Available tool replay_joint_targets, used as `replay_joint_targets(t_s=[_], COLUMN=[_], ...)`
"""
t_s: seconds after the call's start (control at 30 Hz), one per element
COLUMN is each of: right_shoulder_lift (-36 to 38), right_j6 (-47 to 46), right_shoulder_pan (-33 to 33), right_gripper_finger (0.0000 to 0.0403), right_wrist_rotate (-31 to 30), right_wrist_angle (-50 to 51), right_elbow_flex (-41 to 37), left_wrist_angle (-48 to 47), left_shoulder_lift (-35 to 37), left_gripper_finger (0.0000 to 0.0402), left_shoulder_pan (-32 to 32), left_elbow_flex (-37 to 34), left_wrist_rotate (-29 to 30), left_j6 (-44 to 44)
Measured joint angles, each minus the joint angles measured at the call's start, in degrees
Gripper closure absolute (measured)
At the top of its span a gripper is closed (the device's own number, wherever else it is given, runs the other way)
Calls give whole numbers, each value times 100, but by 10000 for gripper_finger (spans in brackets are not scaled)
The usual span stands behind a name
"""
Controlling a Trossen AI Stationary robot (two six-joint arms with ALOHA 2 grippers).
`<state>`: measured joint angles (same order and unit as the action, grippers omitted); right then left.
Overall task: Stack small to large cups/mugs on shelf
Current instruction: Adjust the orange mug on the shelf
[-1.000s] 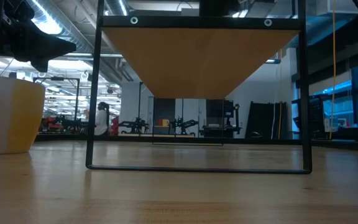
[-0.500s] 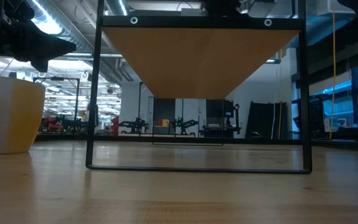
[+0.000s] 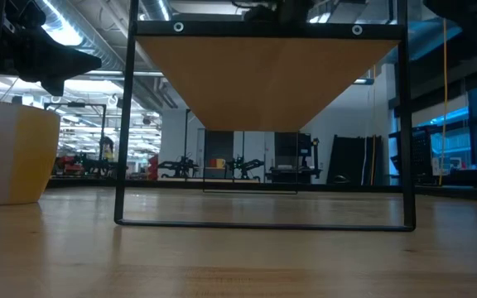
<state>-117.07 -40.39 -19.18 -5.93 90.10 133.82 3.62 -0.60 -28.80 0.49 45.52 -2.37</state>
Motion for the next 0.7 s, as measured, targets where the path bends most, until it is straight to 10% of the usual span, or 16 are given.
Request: replay_joint_targets(t_s=[0.7], right_shoulder_lift=[-103], right_j6=[515], right_shoulder_pan=[-2], right_gripper_finger=[318], right_wrist_rotate=[-30], right_wrist_angle=[-8], right_elbow_flex=[0], left_wrist_angle=[2], left_shoulder_lift=[0], left_gripper_finger=[401], left_shoulder_pan=[0], left_elbow_flex=[0], left_wrist_rotate=[0], left_j6=[1])
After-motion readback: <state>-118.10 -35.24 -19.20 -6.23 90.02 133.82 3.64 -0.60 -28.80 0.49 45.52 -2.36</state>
